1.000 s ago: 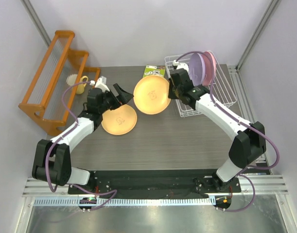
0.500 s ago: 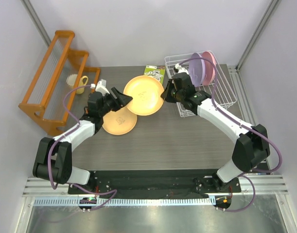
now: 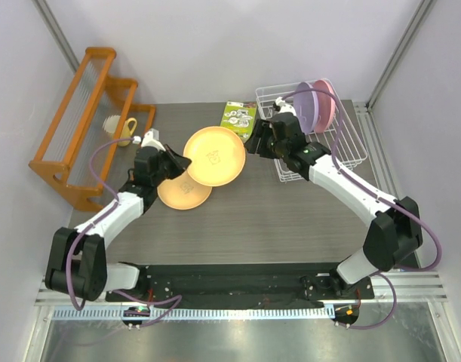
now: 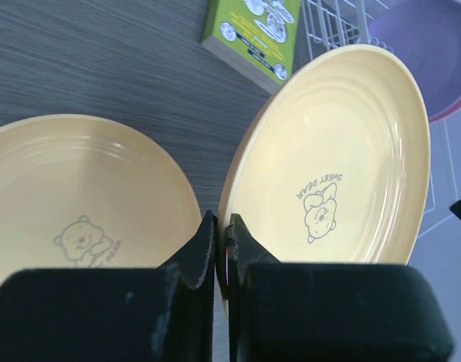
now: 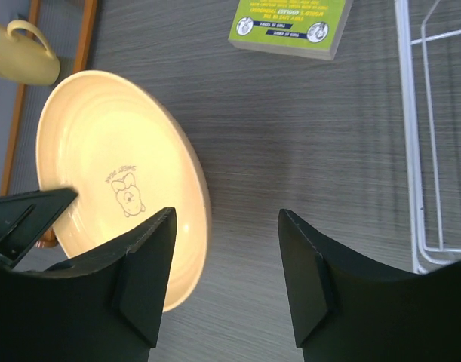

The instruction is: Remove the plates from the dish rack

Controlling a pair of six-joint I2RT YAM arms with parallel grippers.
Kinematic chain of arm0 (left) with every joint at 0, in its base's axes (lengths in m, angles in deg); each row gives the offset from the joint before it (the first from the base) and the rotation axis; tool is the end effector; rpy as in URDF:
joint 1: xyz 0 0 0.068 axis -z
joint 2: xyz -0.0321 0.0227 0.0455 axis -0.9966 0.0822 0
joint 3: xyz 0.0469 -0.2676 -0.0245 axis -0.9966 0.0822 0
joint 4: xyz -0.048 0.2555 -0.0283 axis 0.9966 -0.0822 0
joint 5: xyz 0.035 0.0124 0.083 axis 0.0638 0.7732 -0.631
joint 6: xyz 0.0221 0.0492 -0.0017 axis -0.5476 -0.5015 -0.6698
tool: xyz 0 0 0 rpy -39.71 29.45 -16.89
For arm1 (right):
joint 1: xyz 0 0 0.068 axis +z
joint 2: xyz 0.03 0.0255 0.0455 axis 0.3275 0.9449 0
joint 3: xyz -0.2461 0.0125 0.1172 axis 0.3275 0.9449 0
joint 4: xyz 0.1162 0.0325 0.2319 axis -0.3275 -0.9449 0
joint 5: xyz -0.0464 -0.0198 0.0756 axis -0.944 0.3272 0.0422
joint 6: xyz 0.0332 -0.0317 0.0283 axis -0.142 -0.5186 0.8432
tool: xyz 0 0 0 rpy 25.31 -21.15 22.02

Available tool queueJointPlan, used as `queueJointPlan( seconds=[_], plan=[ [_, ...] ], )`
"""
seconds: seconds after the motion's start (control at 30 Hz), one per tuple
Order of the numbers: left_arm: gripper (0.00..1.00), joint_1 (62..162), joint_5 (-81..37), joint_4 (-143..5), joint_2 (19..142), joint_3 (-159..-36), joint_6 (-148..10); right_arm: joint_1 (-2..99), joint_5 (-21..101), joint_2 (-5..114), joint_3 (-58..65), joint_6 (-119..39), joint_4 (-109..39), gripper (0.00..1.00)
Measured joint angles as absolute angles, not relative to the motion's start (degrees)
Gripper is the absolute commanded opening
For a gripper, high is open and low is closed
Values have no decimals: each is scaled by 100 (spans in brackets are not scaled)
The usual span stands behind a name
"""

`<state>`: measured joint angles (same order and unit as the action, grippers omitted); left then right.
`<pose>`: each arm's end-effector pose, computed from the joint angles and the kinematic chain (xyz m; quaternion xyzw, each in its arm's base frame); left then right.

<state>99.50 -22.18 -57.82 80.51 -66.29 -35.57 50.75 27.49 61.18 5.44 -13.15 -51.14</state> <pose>0.2804 -0.0761 0.2403 -0.1782 0.8043 -0.3284 0.4620 0.3042 0.1838 0.3233 0.0356 0.8655 0.2365 0.4401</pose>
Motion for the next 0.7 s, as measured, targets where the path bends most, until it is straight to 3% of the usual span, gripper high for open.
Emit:
queueJointPlan(
  seconds=[0.03, 0.4, 0.7],
  plan=[
    [0, 9950, -2338, -5920, 7955, -6631, -3594, 5060, 2697, 6074, 544, -1347, -5125, 66],
    [0, 9943, -4246, -7841, 7199, -6666, -3911, 4627, 2238, 5838, 544, -1697, -5453, 66],
    [1, 9904, -4989, -8044, 7546, -6487, -3884, 4444, 2185, 5838, 542, -1872, -5682, 66]
  ],
)
